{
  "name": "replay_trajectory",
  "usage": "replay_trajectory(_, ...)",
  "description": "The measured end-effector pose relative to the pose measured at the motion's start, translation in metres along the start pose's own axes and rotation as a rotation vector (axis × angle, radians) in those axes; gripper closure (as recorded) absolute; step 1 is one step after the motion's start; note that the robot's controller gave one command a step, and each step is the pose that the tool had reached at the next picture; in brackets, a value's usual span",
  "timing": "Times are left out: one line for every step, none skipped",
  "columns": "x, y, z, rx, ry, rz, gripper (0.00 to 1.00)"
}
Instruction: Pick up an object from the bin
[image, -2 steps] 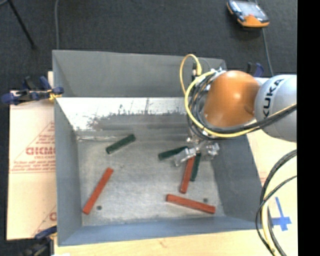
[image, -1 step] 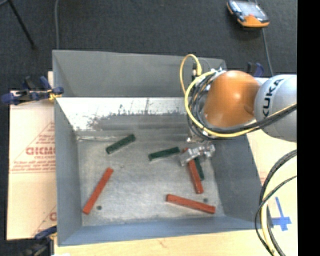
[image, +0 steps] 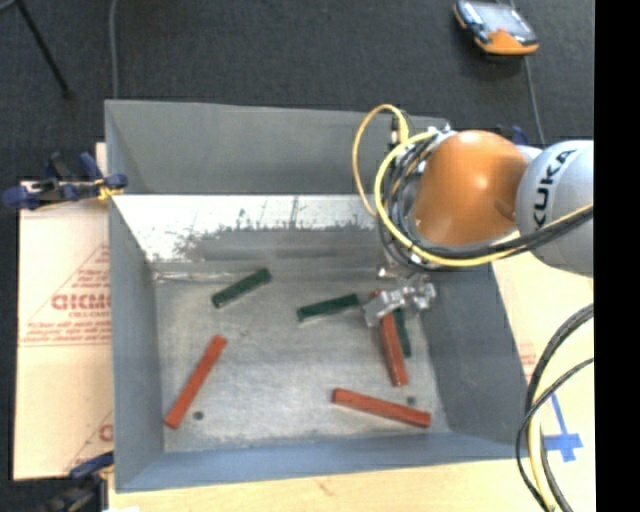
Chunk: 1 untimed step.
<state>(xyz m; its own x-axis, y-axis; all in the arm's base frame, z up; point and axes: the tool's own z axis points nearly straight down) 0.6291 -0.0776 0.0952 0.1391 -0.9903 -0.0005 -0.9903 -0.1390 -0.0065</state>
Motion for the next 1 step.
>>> replay_trajectory(0.0010,-0.0024,-0.0618,0.002,0.002,0.008,1.00)
